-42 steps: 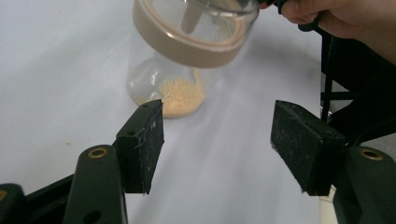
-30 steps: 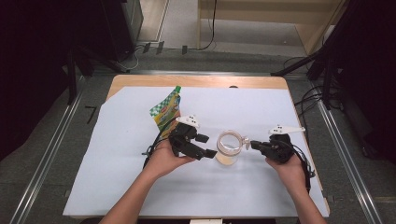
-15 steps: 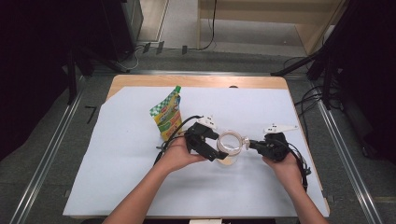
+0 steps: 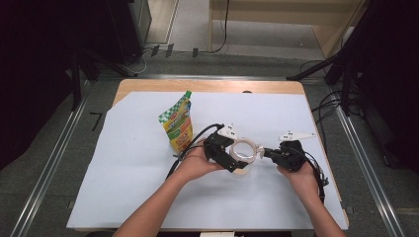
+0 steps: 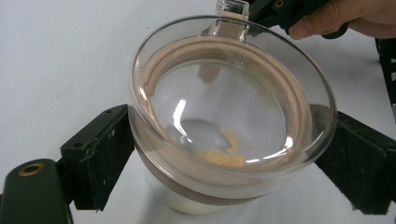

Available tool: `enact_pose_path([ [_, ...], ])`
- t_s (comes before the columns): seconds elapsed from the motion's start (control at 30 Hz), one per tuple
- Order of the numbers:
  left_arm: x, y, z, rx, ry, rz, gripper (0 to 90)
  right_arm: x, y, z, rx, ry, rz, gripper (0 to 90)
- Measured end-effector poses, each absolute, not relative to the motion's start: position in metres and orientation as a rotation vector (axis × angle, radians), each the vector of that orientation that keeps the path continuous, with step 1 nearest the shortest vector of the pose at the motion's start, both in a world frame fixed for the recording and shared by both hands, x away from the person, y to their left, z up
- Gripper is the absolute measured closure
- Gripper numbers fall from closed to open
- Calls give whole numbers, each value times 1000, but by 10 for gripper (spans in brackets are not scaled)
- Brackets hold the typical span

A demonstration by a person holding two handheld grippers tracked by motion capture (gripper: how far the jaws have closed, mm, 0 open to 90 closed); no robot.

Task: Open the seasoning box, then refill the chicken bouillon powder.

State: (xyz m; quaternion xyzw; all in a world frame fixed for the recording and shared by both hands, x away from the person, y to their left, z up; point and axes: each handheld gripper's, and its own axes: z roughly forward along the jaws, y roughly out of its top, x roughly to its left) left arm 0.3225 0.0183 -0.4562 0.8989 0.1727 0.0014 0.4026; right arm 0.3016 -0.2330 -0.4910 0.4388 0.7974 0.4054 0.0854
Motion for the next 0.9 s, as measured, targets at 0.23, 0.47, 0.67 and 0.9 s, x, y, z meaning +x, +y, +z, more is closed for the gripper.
enact_pose_path([
  [0.23, 321, 18, -454, 2288, 405, 50, 104, 302, -232, -492, 1316, 2377, 1204, 900],
  [0.47, 319, 16, -449, 2303, 400, 76, 112, 302, -232, -493, 1322, 2378, 1201, 900],
  [0.67, 319, 17, -447, 2296, 398, 75, 118, 302, -232, -493, 1321, 2378, 1204, 900],
  [0.9, 320, 16, -441, 2299, 388, 72, 118, 301, -233, -492, 1318, 2374, 1209, 900],
])
